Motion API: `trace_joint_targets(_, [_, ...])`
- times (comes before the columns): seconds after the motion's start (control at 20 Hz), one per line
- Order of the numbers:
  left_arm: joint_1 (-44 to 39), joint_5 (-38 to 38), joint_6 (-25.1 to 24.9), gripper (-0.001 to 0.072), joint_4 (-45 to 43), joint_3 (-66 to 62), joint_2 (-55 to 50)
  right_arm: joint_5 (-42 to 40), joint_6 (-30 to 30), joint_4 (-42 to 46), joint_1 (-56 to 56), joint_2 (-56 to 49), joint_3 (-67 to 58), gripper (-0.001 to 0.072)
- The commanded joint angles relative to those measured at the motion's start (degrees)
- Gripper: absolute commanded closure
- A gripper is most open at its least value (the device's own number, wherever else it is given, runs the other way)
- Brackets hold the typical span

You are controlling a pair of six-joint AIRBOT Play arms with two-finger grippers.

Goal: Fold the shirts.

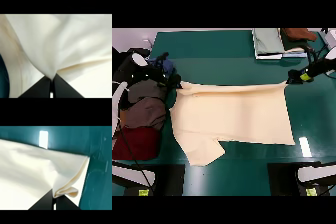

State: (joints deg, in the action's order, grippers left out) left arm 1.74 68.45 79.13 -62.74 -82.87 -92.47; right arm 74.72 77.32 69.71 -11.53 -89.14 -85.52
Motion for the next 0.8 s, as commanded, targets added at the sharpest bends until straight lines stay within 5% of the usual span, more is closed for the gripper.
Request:
trace_joint_targets(0.0, [0.33, 0.98, 2.08, 0.0683, -0.61, 4.81, -0.11, -3.23, -0.24, 0.35, 0.37, 3.04, 8.5, 0.0695])
trace_joint_targets(0.05, [0.31, 0.66, 3.28, 0.0537, -1.53, 5.2, -0.11, -3.72, -0.2, 0.24, 0.37, 3.37, 9.79, 0.069])
trace_joint_targets(0.1, [0.33, 0.55, 3.58, 0.0223, -1.77, 5.18, -0.07, -4.59, -0.2, 0.28, 0.37, 3.61, 10.4, 0.0509])
trace_joint_targets(0.15, [0.44, 0.61, 4.79, 0.0221, -1.99, 5.18, 0.35, -4.61, 0.28, 0.26, 0.17, 3.61, 9.88, 0.0296])
trace_joint_targets(0.4, [-1.95, 6.14, 5.75, 0.0228, -10.43, 9.14, 12.57, 1.86, 0.72, -2.67, -1.11, 10.73, 8.72, 0.0298])
trace_joint_targets(0.75, [-3.82, 4.63, 12.7, 0.0226, -11.72, 47.58, 42.01, 1.44, 0.63, -2.73, -1.09, 28.57, 24.96, 0.0298])
